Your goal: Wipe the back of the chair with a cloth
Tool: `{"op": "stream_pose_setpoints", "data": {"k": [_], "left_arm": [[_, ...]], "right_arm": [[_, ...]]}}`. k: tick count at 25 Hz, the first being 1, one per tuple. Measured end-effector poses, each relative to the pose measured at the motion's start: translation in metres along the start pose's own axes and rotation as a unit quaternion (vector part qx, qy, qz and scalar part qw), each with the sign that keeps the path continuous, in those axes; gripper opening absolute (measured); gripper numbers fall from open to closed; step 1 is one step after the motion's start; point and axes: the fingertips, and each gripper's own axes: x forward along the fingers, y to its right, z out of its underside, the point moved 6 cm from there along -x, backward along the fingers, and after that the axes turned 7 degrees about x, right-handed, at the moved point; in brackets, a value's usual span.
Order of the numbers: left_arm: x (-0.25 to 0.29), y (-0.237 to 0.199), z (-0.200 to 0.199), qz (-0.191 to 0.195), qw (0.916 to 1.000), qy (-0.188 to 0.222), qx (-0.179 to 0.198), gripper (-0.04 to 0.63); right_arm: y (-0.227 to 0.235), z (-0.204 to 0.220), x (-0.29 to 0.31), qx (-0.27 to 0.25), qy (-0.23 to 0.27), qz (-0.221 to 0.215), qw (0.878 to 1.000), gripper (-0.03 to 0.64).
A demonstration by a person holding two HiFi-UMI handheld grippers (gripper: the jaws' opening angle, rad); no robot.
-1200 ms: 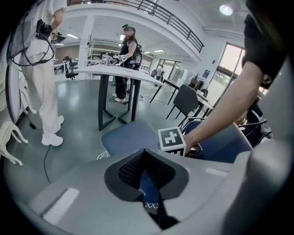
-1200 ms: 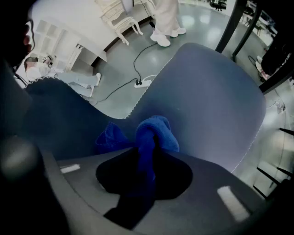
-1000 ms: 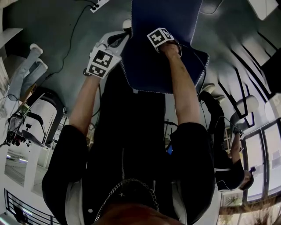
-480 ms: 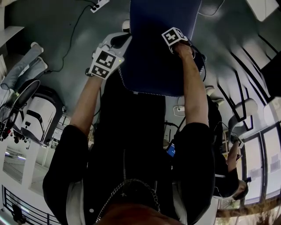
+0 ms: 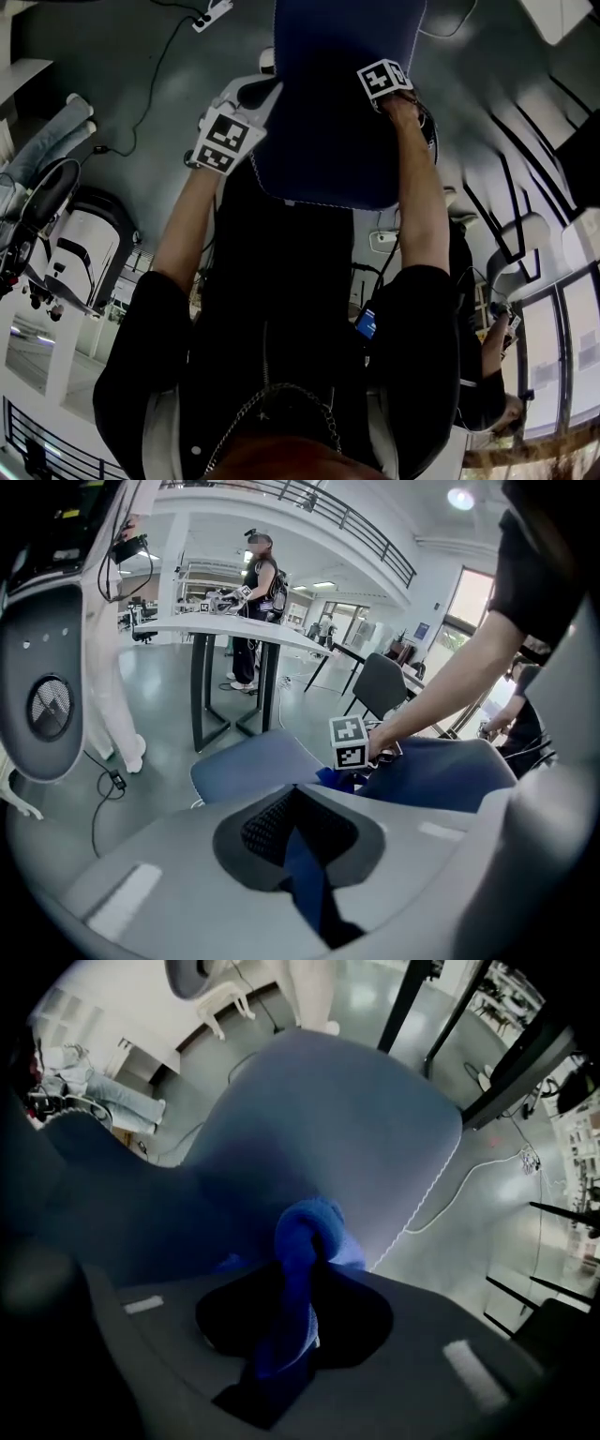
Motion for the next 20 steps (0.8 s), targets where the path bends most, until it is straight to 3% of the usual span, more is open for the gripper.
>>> {"op": "stream_pose_setpoints", "data": {"k": [2,4,7,9,11,16,20], "left_arm": [[0.0,-0.001,0.003,-0.001,1.0,-0.002,0.002,0.011],[-0.001,-0.002,0.006,-0.004,1.0,-0.004,0.003,0.011],[-0.005,-0.003,0.011,-0.012,0.9999,-0.007,-0.002,0.011],[-0.007,-0.007,0.016,-0.021,0.9997,-0.012,-0.007,0.011],[-0.006,-0.011,0.022,-0.031,0.9993,-0.017,-0.016,0.011],[-0.005,-0.02,0.033,-0.048,0.9983,-0.024,-0.026,0.011],[-0.009,-0.027,0.038,-0.06,0.9976,-0.021,-0.029,0.011]], "right_arm": [[-0.008,-0.016,-0.007,0.013,0.045,-0.035,0.998,0.097],[-0.02,-0.035,-0.015,0.051,0.098,-0.1,0.989,0.097],[-0.041,-0.061,-0.033,0.12,0.169,-0.191,0.959,0.097],[-0.06,-0.079,-0.041,0.141,0.202,-0.235,0.94,0.097],[-0.082,-0.094,-0.041,0.143,0.218,-0.263,0.929,0.097],[-0.138,-0.116,-0.017,0.11,0.205,-0.269,0.935,0.097],[-0.17,-0.121,0.002,0.076,0.168,-0.259,0.948,0.097]]}}
